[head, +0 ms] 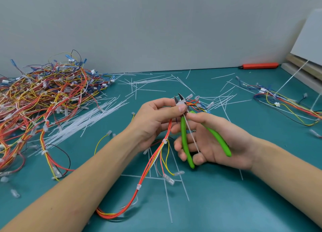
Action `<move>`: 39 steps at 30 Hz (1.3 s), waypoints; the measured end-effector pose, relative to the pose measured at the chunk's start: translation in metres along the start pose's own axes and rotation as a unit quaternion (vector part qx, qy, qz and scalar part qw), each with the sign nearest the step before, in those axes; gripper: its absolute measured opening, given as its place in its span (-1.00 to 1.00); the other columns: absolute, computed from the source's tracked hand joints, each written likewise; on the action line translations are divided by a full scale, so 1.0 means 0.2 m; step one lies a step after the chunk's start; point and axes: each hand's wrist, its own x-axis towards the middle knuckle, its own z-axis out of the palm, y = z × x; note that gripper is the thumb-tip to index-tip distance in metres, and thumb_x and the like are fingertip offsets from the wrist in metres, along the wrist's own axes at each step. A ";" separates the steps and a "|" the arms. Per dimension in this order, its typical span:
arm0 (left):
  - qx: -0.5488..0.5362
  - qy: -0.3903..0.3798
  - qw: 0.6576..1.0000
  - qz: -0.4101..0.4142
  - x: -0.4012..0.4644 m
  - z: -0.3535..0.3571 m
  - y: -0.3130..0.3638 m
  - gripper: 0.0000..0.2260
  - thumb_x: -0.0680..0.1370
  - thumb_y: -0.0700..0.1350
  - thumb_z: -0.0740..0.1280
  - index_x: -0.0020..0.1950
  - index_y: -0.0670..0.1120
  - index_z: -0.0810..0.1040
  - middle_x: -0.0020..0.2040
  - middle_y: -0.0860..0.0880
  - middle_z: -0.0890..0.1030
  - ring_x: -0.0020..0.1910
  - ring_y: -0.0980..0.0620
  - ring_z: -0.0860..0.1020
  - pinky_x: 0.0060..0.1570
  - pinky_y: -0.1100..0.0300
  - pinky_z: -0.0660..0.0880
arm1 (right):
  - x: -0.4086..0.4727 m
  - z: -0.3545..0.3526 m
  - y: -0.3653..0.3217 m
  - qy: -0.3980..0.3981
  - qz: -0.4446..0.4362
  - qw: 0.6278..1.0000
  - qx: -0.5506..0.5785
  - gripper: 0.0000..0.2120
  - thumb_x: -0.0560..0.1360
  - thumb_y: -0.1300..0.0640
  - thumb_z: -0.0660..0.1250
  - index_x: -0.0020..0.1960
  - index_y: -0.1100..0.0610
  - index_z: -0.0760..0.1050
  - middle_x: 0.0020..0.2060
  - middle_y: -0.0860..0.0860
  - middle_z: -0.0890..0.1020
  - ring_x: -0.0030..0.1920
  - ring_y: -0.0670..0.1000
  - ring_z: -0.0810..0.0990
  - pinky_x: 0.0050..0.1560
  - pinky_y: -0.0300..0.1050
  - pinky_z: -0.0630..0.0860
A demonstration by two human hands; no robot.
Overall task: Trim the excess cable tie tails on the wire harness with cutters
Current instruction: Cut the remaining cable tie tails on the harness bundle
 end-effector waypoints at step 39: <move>0.078 0.009 0.996 -0.037 -0.02 0.01 0.03 -0.80 0.42 -0.03 0.56 -0.03 -0.04 0.64 -0.14 -0.04 0.68 -0.24 0.03 0.65 -0.31 0.24 0.51 | 0.00 0.01 0.01 0.034 -0.022 0.999 -0.014 -0.60 0.57 -0.22 0.28 0.12 0.10 0.57 -0.21 0.17 0.57 -0.29 0.12 0.53 -0.50 -0.24 0.31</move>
